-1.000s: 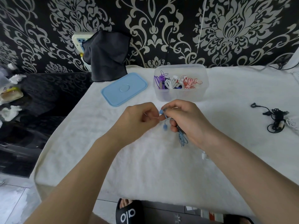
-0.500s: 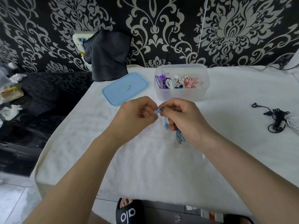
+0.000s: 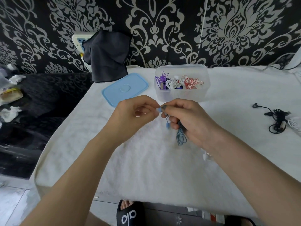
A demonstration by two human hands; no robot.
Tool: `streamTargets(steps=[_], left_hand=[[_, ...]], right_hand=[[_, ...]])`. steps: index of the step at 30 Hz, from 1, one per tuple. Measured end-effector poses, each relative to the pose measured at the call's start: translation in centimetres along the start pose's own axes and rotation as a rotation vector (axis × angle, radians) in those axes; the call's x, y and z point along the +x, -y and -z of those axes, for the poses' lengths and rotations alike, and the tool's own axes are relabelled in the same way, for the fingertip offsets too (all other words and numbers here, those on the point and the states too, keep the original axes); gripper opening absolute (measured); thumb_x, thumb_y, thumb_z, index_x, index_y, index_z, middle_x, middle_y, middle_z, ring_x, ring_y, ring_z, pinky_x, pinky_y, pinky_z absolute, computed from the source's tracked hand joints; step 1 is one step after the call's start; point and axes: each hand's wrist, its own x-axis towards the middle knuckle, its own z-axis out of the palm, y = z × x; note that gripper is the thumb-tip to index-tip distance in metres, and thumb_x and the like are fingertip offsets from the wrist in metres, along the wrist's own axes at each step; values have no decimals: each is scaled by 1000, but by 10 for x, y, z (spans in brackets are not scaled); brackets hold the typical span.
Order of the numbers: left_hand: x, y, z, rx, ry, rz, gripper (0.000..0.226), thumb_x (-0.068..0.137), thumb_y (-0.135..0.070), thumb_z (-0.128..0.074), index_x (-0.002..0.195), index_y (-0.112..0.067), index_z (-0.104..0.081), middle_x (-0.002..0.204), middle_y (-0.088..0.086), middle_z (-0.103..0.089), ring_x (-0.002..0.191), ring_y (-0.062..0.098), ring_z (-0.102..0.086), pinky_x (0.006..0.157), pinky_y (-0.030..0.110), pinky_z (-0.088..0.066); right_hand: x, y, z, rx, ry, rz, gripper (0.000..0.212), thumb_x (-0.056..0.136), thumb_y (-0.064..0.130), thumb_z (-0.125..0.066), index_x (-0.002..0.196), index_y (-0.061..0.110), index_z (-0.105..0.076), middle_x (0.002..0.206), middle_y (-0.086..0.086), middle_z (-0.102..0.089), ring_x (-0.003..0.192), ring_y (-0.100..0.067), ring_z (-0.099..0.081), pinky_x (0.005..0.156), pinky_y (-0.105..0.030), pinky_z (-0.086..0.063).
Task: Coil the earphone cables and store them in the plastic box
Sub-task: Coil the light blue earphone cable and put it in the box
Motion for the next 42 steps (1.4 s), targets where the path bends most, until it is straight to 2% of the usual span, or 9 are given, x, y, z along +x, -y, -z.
streamTargets(steps=[4,11,14,18,23,29,34,39,42], left_hand=[[0,-2,1,-51,15,20,8,92,-9,-73,99,-13,-76,90,-3,-77,85,12,-73,77,20,-55],[-1,-6,4,-150,32,26,8,91,-6,-74,98,-9,-75,91,4,-78,87,20,-74,83,29,-57],[-1,-8,6,-227,54,43,9,91,-4,-72,97,-11,-74,93,11,-78,92,32,-73,88,40,-56],[-2,-10,8,-272,76,49,10,91,-3,-72,94,-13,-73,87,7,-76,86,22,-69,85,34,-53],[-1,-9,9,-314,67,21,13,88,-2,-74,97,-8,-67,91,17,-72,87,28,-67,91,50,-55],[-2,-10,4,-245,34,-26,11,91,1,-71,91,-8,-65,83,1,-69,81,15,-65,75,26,-52],[-3,-11,3,-215,32,-53,12,91,1,-72,91,-10,-67,84,-4,-71,80,11,-67,77,22,-52],[-4,-11,4,-250,57,-19,9,90,0,-72,90,-7,-67,80,2,-70,79,17,-65,76,33,-52],[-2,-10,7,-281,92,6,12,89,2,-72,89,-8,-67,80,3,-71,79,18,-66,77,31,-53]], right_hand=[[0,3,0,71,38,-37,9,92,3,-64,91,-2,-72,69,-7,-61,50,-8,-39,46,-20,-35],[-1,8,4,87,125,-48,11,95,2,-61,93,-4,-71,68,-6,-59,51,-8,-36,44,-17,-34],[-2,11,6,109,166,-56,13,95,3,-60,90,-1,-71,70,-7,-58,51,-7,-36,44,-17,-33],[-5,14,6,125,191,-59,13,96,2,-58,90,-1,-69,70,-7,-58,50,-6,-36,44,-16,-33],[-6,15,4,168,203,-71,14,97,2,-56,98,-6,-67,71,-7,-58,50,-5,-36,44,-15,-33],[-5,17,3,221,172,-89,14,96,2,-57,100,-5,-69,72,-7,-59,51,-5,-38,44,-16,-34],[-7,16,2,214,167,-89,15,96,3,-57,102,-5,-68,70,-6,-60,51,-6,-38,44,-16,-32],[-9,19,6,123,211,-82,14,97,4,-56,92,-2,-67,68,-5,-54,50,-6,-34,42,-17,-31],[-9,20,7,94,237,-96,15,97,5,-56,91,-2,-67,67,-3,-53,49,-6,-33,42,-16,-30]])
